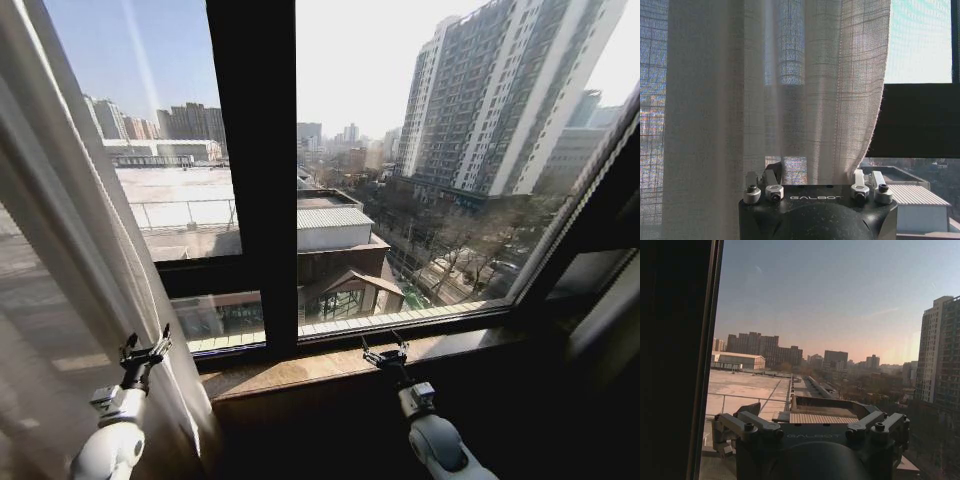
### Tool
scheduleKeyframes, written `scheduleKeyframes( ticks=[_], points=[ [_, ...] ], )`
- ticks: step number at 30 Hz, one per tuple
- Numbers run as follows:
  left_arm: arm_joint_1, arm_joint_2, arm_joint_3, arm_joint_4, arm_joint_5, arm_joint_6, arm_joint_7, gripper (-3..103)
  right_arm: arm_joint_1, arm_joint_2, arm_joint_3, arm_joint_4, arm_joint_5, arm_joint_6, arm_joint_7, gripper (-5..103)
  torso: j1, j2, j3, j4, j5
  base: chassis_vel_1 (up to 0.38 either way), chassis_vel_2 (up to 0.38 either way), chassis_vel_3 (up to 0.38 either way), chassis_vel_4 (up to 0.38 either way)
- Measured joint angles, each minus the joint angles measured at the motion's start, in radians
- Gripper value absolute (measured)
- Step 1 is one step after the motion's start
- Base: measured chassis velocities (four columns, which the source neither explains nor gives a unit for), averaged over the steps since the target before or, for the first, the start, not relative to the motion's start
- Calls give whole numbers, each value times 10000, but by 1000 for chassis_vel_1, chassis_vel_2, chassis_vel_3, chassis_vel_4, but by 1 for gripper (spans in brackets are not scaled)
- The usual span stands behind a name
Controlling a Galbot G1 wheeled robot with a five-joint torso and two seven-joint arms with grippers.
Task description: Open the curtains by pulling them apart, changing their state from closed to fully open.
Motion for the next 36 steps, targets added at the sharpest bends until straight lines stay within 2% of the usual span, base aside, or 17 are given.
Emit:
scheduleKeyframes(
  ticks=[1, 3, 7, 8, 10, 13, 16, 17, 36],
  points=[
    [-16, 2, -6, 24, -14, -7, 34, 58, 0, 0, 0, 0, 0, 0, 0, 100, 0, 0, 0, 0, 0, 0, 0, 0, 0],
    [-43, 5, -4, 50, -17, -12, 61, 58, 0, 0, 0, 0, 0, 0, 0, 100, 0, 0, 0, 0, 0, 0, 0, 0, 0],
    [-181, 23, 162, 140, -5, -16, 134, 36, 0, 1, 1, 0, 0, 0, 0, 100, 0, 1, 0, -3, 0, 0, 0, 0, 0],
    [-181, 23, 162, 140, -5, -16, 134, 36, 0, 1, 1, 0, 0, 0, 0, 100, 0, 1, 0, -3, 0, 0, 0, 0, 0],
    [-178, -17, 176, 147, 29, -23, 140, 26, 0, 1, 0, 0, 0, 0, 0, 100, 0, 0, 0, 0, 0, 0, 0, 0, 0],
    [-165, -49, 175, 148, 37, -28, 156, 20, 0, 0, 0, 0, 0, 0, 0, 100, 0, 0, 0, 0, 0, 0, 0, 0, 0],
    [-159, -90, 172, 161, 46, -53, 172, 4, 0, 0, 0, 0, 0, 0, 0, 100, 0, 1, 0, 0, 0, 0, 0, 0, 0],
    [-162, -108, 170, 163, 49, -56, 172, 2, 0, 0, 0, 0, 0, 0, 0, 100, 0, 0, 0, 0, 0, 0, 0, 0, 0],
    [-230, -187, -30, 220, 65, -94, 183, 0, 0, 0, 1, 0, 0, 0, 0, 100, 1, 0, 0, -2, 0, 23, 11, -24, -10]
  ],
)
